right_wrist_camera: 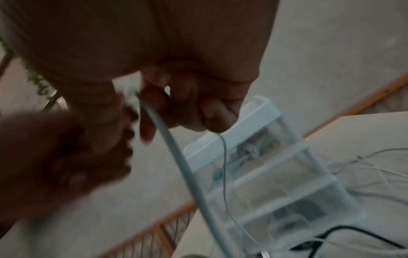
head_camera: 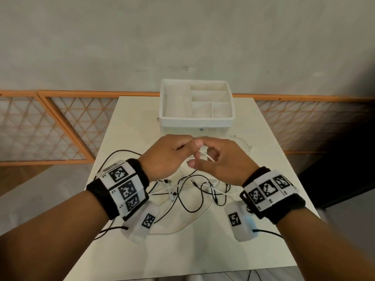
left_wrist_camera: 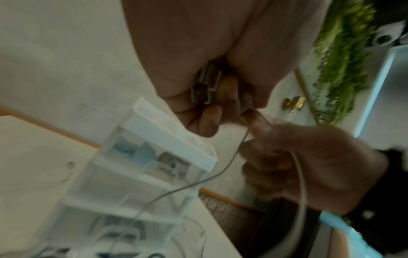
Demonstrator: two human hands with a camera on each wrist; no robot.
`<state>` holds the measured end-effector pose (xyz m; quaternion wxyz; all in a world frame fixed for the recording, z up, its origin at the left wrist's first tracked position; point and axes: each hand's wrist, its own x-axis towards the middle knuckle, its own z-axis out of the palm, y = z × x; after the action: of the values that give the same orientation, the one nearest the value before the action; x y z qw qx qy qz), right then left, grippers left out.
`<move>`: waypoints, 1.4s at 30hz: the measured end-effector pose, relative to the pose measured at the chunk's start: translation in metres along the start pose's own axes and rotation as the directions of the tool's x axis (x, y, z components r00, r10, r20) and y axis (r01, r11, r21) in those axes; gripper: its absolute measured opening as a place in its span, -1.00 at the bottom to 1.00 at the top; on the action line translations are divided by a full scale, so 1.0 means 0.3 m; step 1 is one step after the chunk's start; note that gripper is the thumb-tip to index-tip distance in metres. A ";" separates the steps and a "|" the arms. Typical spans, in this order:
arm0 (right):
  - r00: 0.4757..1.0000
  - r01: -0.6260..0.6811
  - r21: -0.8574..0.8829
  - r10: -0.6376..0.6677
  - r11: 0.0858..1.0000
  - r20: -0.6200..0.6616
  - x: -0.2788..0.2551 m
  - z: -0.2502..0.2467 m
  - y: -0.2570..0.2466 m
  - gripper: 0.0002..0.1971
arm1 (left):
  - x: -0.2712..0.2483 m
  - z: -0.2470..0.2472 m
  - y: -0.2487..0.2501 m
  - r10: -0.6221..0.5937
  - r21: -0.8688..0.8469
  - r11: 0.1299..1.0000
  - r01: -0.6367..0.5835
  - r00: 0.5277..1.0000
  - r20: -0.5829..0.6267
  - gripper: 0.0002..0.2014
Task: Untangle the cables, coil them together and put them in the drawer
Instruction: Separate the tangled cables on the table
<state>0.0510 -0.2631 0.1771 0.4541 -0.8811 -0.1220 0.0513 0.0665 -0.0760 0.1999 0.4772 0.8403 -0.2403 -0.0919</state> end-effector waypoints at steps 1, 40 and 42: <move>0.999 -0.027 -0.080 0.030 0.996 0.035 0.012 0.022 -0.008 -0.86 | 0.000 -0.001 0.033 0.048 -0.011 0.999 -0.047 0.999 0.004 -0.60; 0.844 0.043 -0.010 -0.042 0.999 -0.534 -0.041 -0.140 -0.068 -0.87 | -0.150 0.206 -0.357 -0.485 -0.175 0.857 0.484 0.874 0.036 -0.68; 0.811 0.001 0.015 0.008 1.000 -0.584 -0.051 -0.151 -0.032 -0.85 | -0.176 0.183 -0.395 -0.489 -0.139 0.858 0.495 0.869 0.076 -0.68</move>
<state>0.0438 -0.2974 0.2108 0.4760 -0.8511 0.0255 -0.2199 0.0371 -0.0408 0.0668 0.4965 0.8326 -0.0191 -0.2447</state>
